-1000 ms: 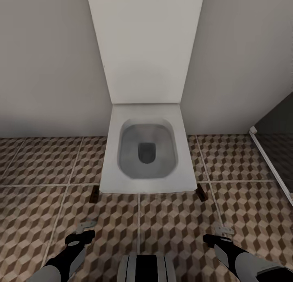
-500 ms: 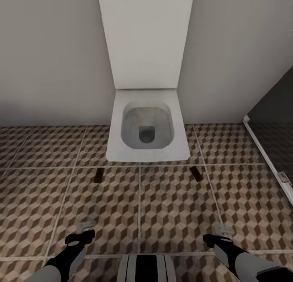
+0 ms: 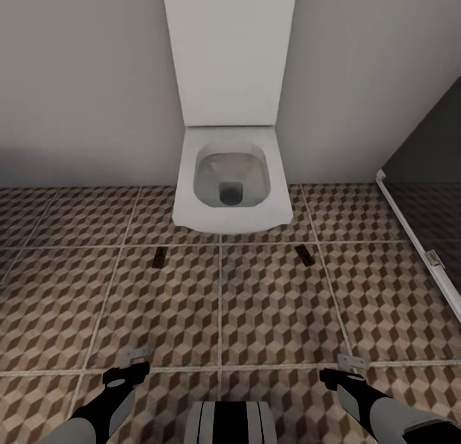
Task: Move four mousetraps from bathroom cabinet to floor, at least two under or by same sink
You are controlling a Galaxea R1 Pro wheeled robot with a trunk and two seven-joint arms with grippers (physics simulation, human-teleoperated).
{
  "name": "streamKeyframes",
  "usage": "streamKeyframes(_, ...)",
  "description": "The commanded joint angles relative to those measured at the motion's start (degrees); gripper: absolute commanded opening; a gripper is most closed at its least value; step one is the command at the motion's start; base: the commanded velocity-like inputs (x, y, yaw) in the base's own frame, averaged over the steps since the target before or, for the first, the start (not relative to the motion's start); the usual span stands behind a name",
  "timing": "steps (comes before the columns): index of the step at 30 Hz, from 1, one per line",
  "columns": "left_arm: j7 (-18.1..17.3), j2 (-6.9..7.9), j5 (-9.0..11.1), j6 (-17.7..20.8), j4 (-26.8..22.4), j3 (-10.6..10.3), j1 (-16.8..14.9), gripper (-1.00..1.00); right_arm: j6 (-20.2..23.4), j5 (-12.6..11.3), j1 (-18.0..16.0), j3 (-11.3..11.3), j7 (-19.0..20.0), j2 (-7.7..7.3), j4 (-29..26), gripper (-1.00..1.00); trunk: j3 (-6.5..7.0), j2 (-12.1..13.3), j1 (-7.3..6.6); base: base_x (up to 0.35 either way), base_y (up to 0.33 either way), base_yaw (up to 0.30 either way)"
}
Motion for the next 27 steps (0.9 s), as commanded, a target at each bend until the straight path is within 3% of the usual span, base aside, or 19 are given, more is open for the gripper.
streamKeyframes(1, 0.3, 0.03, 0.6, -0.2, 0.0, -0.5, 0.0, 1.00, -0.1, -0.6, 0.0, 0.5, -0.1, 0.00, 0.0, 1.00, -0.03, 0.0, -0.02, -0.064, 0.000, 0.000)
streamKeyframes(22, 0.3, -0.01, 0.6, -0.2, 0.0, -0.5, -0.1, 1.00, -0.2, -0.6, 0.0, 0.5, -0.1, 0.00, 0.0, 1.00, -0.03, 0.0, -0.02, -0.013, 0.000, 0.000)
streamKeyframes(27, 0.3, -0.01, 0.6, -0.3, 0.0, -0.5, 0.0, 1.00, -0.2, -0.6, 0.0, 0.5, -0.1, 0.00, 0.0, 1.00, 1.08, 0.1, -0.15, 0.000, 0.000, 0.000)
